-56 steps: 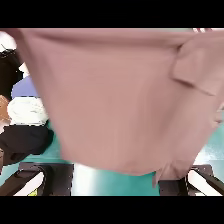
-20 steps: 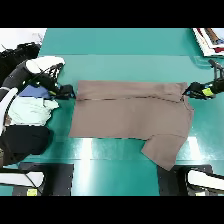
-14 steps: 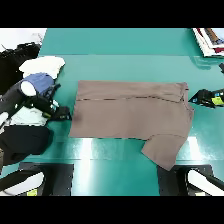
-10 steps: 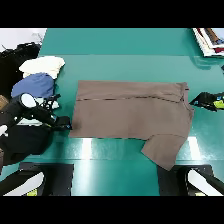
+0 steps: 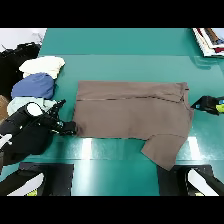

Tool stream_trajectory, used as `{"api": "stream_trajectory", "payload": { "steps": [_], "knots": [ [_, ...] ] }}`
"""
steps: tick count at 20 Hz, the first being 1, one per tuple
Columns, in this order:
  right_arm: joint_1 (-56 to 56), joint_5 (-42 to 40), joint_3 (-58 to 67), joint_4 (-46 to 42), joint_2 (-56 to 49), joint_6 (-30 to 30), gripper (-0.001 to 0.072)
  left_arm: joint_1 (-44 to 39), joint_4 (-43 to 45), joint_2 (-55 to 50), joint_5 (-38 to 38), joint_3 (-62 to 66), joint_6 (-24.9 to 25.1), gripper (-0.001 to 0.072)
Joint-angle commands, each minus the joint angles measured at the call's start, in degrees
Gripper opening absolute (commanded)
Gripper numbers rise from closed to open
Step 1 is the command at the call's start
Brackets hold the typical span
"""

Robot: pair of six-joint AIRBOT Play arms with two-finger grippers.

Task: Fold the shirts.

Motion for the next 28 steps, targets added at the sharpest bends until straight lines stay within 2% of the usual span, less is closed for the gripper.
{"api": "stream_trajectory", "payload": {
  "steps": [1,2,3,4,6,8,10,14,15,16,17,19,20,23,24,28],
  "knots": [
    [-3.7,3.7,-6.5,-3.0,1.9,0.2,0.0452,-1.2,-0.6,0.1,0.6,1.8,0.6,0.0029],
    [-5.3,4.6,-9.9,-6.2,3.0,0.2,0.0453,-1.2,-0.7,0.1,-0.2,2.9,1.5,0.0029],
    [-7.3,5.9,-13.7,-9.6,4.2,0.2,0.0517,-1.2,-0.7,0.1,-0.7,3.7,1.7,0.0029],
    [-9.0,6.9,-16.8,-11.4,4.8,0.3,0.0638,-1.2,-0.8,0.1,-0.7,4.5,1.8,0.0030],
    [-11.1,7.4,-22.4,-11.6,4.6,1.5,0.0622,-1.2,-0.9,0.1,0.1,5.3,1.8,0.0029],
    [-10.2,6.5,-25.5,-10.4,2.5,1.5,0.0476,-1.2,-1.0,0.1,0.9,5.4,1.8,0.0030],
    [-7.2,2.5,-26.2,-9.1,-0.5,1.5,0.0449,-1.2,-1.1,0.1,1.1,5.4,1.8,0.0030],
    [0.3,-3.5,-23.4,-7.1,-5.6,3.6,0.0447,-1.2,-1.0,0.1,0.9,5.4,1.8,0.0030],
    [1.9,-3.3,-22.6,-7.1,-6.8,3.7,0.0397,-1.2,-1.0,0.1,0.9,5.4,1.8,0.0030],
    [3.7,-2.9,-21.7,-7.2,-8.0,3.7,0.0290,-1.2,-1.0,0.1,1.1,5.4,2.3,0.0030],
    [5.1,-2.8,-21.1,-7.3,-8.6,3.6,0.0213,-1.2,-1.0,0.1,1.0,5.4,3.3,0.0030],
    [7.8,-3.2,-21.0,-7.6,-8.5,3.6,0.0147,-1.2,-1.0,0.1,0.1,5.4,3.3,0.0029],
    [8.8,-3.1,-21.0,-7.8,-7.8,3.6,0.0015,-1.2,-0.8,0.1,-1.3,5.4,3.3,0.0029],
    [9.7,0.0,-21.0,-7.8,-1.5,3.6,0.0013,-1.2,0.2,4.8,-3.8,4.3,3.6,0.0027],
    [9.8,2.4,-21.0,-8.8,2.0,3.7,0.0013,-1.2,1.3,7.9,-5.1,3.7,2.2,0.0028],
    [9.7,12.2,-21.0,-14.2,17.3,6.0,0.0012,-1.2,4.7,21.9,-20.1,1.3,-3.8,0.0029]
  ]
}}
